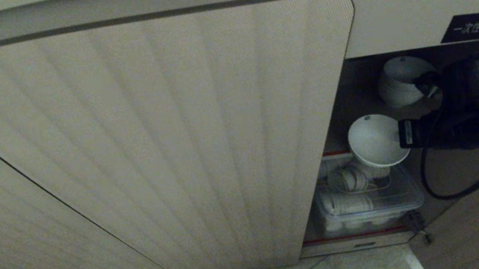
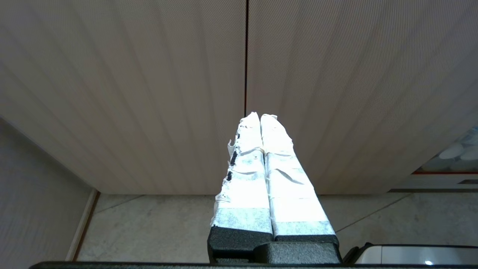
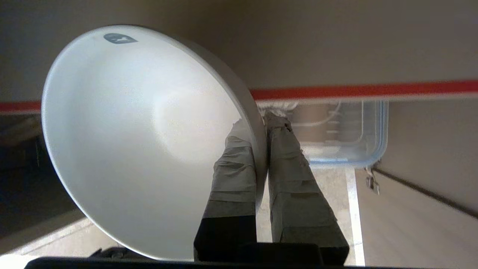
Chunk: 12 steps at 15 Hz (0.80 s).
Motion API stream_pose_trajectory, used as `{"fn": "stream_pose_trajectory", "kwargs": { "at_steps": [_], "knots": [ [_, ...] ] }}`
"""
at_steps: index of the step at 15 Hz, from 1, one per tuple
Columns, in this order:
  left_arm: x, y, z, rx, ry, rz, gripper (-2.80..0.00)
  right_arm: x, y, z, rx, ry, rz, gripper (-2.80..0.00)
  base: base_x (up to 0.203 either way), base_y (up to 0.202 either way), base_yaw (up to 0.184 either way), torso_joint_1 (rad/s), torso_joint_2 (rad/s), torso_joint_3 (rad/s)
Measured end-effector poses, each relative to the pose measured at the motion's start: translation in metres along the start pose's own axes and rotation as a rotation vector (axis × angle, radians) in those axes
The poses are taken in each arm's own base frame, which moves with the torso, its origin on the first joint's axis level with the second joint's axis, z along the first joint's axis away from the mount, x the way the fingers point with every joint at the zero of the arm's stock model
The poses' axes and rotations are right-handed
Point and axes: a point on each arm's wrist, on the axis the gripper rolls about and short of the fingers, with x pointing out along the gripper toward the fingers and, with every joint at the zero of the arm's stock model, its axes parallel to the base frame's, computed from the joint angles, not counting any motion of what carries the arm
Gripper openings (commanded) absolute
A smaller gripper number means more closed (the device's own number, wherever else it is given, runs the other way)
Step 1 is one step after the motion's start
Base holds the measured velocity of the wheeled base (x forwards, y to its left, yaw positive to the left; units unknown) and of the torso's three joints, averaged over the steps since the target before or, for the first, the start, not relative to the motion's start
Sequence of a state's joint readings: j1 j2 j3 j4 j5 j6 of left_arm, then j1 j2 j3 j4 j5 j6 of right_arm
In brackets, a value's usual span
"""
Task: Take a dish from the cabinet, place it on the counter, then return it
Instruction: Take the bowl from the cabinet
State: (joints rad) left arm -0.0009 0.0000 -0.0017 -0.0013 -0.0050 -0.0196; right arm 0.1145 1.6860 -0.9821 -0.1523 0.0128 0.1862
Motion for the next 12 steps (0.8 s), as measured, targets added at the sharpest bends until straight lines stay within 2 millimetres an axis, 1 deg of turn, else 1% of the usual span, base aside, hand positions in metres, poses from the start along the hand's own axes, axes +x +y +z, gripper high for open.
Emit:
{"fn": "stream_pose_trajectory", "kwargs": {
  "at_steps": [4, 12],
  "knots": [
    [0.000, 0.000, 0.000, 0.000, 0.000, -0.001, -2.80, -0.011, -0.002, -0.011, -0.001, 0.019, -0.003, -2.80, 0.000, 0.000, 0.000, 0.000, 0.00, 0.000],
    [0.000, 0.000, 0.000, 0.000, 0.000, -0.001, -2.80, -0.040, -0.001, -0.045, -0.013, 0.076, 0.009, -2.80, 0.000, 0.000, 0.000, 0.000, 0.00, 0.000]
  ]
}}
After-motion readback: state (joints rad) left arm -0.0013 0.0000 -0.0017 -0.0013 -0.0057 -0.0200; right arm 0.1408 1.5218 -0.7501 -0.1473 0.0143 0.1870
